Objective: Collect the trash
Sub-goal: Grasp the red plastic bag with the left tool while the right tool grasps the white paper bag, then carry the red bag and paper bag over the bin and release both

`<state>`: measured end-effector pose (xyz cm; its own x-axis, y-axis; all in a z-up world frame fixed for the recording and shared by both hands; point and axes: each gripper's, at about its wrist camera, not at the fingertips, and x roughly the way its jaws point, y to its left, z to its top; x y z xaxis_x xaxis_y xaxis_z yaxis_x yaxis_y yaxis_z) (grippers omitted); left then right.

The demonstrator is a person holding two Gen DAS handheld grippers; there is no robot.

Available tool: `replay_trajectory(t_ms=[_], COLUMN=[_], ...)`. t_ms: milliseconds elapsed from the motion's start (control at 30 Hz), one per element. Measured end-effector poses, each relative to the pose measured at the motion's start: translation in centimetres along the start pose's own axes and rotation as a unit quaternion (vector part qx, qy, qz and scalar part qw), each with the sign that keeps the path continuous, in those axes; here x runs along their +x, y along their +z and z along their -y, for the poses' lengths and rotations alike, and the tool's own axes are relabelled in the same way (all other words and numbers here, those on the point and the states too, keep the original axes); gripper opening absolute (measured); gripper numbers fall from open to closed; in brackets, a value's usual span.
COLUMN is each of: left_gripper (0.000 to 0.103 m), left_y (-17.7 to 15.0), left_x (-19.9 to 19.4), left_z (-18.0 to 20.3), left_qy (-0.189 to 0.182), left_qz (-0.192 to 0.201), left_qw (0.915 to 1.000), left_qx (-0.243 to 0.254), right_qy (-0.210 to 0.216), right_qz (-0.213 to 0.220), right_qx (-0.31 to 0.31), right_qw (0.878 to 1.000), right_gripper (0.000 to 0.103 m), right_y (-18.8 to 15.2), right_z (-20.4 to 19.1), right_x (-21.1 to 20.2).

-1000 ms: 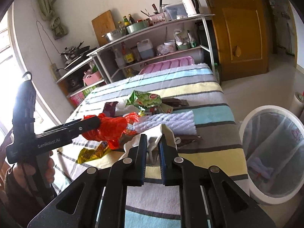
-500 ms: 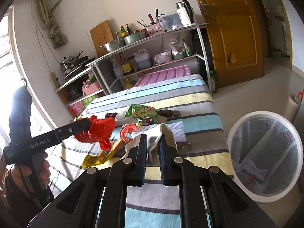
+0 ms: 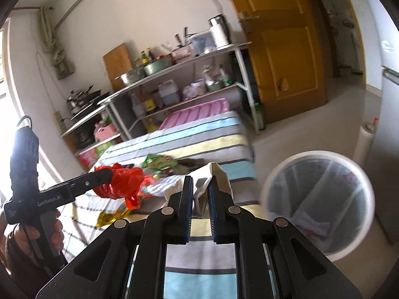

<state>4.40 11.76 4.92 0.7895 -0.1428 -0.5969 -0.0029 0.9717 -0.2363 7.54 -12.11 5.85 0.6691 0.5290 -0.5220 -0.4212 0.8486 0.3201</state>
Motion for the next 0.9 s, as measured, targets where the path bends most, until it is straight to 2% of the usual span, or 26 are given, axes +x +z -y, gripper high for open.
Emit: replay_trajectory(t_ms=[267,533,700,900], left_gripper=[0.071,0.071,0.071,0.071], left_y=[0.8,1.5,0.9,-0.2], left_x=[2.8,5.4,7.9,11.1], left_z=[5.6,10.4,13.4,15.8], left_qy=[-0.05,-0.084,-0.101,-0.103], left_qz=[-0.015,-0.035,-0.061,-0.098], left_qw=[0.998,0.9936,0.9891,0.9846], left_qx=[0.037,0.068,0.088,0.102], right_qy=[-0.052,-0.108,-0.134,-0.165], right_qz=[0.024,0.039,0.023,-0.009], right_qx=[0.027,0.045,0.059,0.062], right_qw=[0.998,0.992,0.989,0.984], right_gripper=[0.012,0.012,0.012,0.012], right_y=[0.7,1.3,1.1,0.2], right_z=[4.5,8.4,11.2,13.7], right_x=[-3.3,-5.7,-5.4,-3.4])
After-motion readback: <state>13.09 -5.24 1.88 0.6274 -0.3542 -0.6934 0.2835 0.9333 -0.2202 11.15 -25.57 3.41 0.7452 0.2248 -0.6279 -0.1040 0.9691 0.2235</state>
